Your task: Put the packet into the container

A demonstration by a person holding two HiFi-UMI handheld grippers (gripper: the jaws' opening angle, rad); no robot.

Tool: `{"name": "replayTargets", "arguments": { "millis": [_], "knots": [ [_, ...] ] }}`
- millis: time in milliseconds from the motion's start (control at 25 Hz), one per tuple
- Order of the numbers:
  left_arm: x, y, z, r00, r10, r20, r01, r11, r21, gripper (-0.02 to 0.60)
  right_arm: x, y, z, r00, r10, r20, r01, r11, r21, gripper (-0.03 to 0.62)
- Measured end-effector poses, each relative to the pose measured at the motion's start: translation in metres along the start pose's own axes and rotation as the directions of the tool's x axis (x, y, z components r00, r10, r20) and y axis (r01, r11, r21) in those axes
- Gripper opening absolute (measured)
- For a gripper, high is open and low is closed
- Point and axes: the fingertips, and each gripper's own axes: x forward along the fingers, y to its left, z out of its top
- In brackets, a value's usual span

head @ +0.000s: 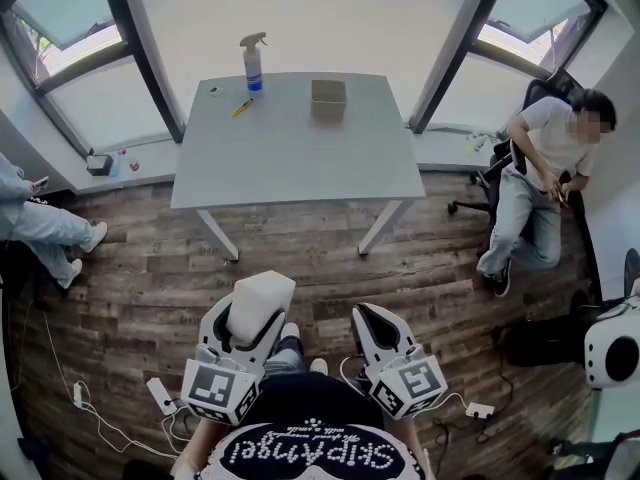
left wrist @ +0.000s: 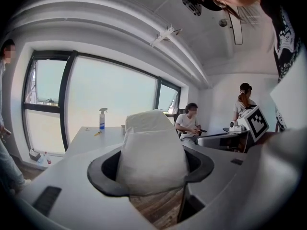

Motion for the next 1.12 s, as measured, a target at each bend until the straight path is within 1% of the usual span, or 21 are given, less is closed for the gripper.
{"name": "replayTargets", "arguments": {
  "millis": [120, 240, 600, 1120],
  "knots": [
    [0.013, 0.018, 0.013, 1.0, -0.016, 0.004, 0.016, 1.0, 0.017, 0.288, 0.019, 0.001, 0.012, 1.0, -0.009, 0.013, 0.009, 1.0, 0.0, 0.029],
    [0.025, 0.03, 0.02, 0.999, -0.035, 0.01, 0.034, 0.999, 0.027, 0.288, 0.033, 0.0, 0.013, 1.0, -0.023, 0.006, 0.023, 1.0, 0.006, 0.029],
    [0.048, 0.05, 0.022, 0.997, -0.072, 0.0, 0.072, 0.997, 0.025, 0.288, 0.057, -0.01, 0.019, 0.998, -0.07, 0.003, 0.07, 0.997, 0.016, 0.029],
    [0.061, 0.067, 0.015, 0.997, -0.065, -0.041, 0.065, 0.998, -0.004, 0.288, 0.074, -0.016, 0.014, 0.997, -0.078, -0.023, 0.079, 0.996, 0.045, 0.029]
  ]
}}
